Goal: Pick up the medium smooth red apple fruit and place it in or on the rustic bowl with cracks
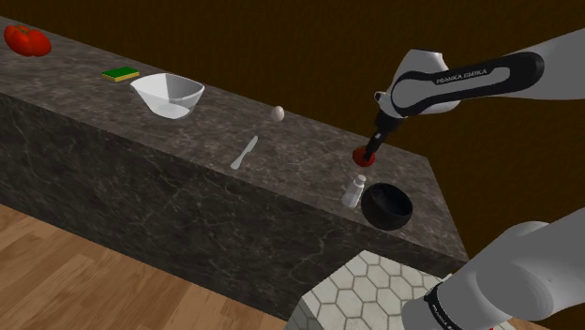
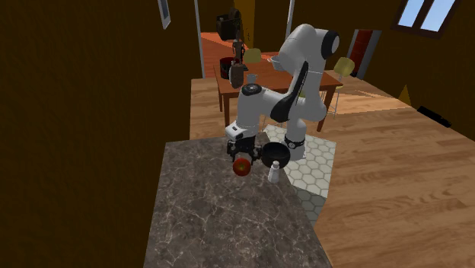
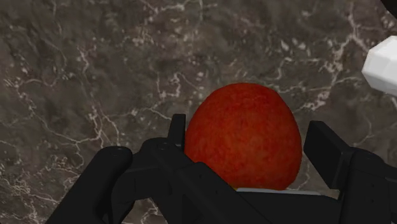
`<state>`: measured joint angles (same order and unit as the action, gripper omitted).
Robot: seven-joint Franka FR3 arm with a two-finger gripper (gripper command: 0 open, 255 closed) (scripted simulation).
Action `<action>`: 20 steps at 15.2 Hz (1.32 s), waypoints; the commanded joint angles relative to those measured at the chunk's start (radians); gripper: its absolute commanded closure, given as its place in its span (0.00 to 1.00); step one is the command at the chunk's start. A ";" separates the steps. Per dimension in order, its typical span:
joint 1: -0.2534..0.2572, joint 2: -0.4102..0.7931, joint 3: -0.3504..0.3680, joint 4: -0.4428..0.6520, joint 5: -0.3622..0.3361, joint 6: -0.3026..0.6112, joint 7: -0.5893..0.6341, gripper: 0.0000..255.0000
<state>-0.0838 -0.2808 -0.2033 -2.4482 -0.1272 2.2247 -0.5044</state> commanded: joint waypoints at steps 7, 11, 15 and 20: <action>0.001 -0.048 0.008 0.072 0.001 -0.119 -0.002 1.00; 0.002 -0.064 0.012 0.112 0.003 -0.176 -0.003 1.00; 0.003 -0.077 0.016 0.155 0.005 -0.232 -0.005 1.00; 0.003 -0.126 0.026 0.161 0.002 -0.287 0.003 1.00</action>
<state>-0.0800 -0.3872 -0.1806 -2.2745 -0.1229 1.9444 -0.5057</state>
